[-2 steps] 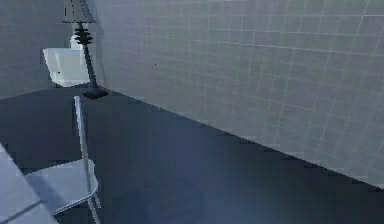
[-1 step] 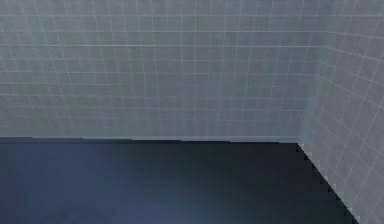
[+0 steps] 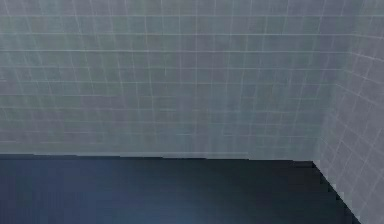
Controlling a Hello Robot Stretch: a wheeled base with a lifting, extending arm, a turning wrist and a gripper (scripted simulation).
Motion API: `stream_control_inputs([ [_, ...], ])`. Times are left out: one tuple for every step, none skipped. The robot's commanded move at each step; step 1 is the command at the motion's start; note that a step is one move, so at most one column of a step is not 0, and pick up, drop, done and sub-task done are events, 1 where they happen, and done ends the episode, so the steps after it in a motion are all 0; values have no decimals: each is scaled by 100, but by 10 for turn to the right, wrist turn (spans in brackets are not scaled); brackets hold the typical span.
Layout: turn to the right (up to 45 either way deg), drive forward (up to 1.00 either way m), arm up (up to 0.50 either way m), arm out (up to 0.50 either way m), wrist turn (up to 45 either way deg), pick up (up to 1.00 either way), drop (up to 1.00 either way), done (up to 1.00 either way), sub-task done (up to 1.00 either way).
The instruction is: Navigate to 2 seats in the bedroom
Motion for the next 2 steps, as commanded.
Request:
stream_control_inputs([
  [-390, 0, 0, 0, 0, 0, 0, 0, 0],
  [0, 95, 0, 0, 0, 0, 0, 0, 0],
])
